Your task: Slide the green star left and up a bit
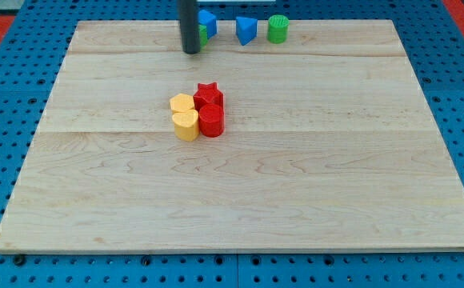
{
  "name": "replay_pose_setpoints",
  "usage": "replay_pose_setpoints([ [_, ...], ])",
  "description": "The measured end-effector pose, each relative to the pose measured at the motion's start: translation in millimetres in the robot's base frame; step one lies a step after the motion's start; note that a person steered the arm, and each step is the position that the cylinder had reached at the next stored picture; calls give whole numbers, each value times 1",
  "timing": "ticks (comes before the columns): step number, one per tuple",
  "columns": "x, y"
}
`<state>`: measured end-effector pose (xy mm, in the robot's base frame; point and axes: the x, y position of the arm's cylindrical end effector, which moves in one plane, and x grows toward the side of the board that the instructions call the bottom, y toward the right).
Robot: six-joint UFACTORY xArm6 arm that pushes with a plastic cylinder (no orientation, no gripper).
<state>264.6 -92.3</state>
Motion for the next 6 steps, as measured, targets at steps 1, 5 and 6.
replay_pose_setpoints([
  [1, 1, -44],
  [5, 3, 65],
  [6, -9, 52],
])
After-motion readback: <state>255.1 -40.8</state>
